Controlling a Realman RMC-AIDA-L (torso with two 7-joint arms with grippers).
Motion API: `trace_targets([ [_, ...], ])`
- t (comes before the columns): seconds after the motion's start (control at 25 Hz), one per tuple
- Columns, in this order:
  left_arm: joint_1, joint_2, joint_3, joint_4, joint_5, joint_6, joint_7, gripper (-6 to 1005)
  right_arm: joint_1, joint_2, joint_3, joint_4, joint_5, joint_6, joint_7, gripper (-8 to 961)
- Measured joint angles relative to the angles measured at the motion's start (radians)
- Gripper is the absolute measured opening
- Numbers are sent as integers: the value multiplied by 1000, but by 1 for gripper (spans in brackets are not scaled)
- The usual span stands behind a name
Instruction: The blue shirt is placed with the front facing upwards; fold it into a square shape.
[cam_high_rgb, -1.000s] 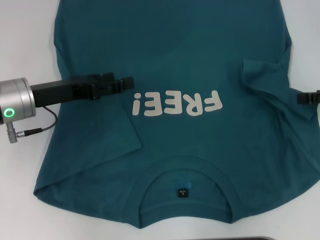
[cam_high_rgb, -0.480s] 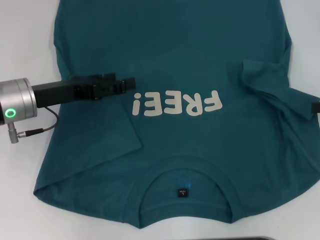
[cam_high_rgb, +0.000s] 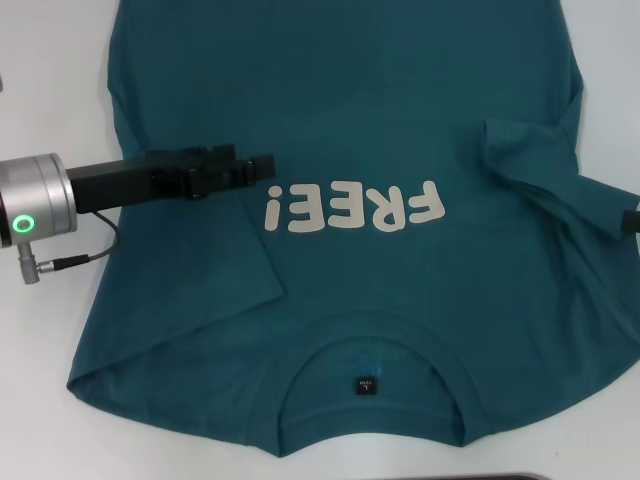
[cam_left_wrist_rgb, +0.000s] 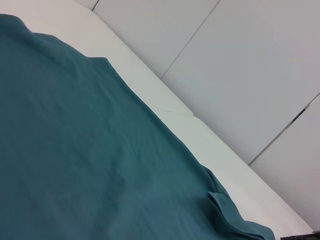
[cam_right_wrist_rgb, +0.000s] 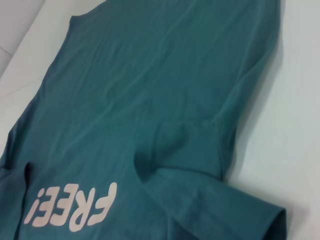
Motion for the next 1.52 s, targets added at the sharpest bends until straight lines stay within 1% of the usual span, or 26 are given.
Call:
trace_targets([
  [0.36,1,2,0,1,4,1,1,883,16,24,1,6,9,35,-4,933],
  [0.52,1,2,0,2,4,1,1,883,27,27,2,7,10,40,-4,932],
  [1.28,-2,2,0,-2,5,3,1,884,32,30,-9,19,6,56,6,927],
  [1.52,-3,3,0,-2,3,4,1,884,25,23,-2,12,7,41,8,927],
])
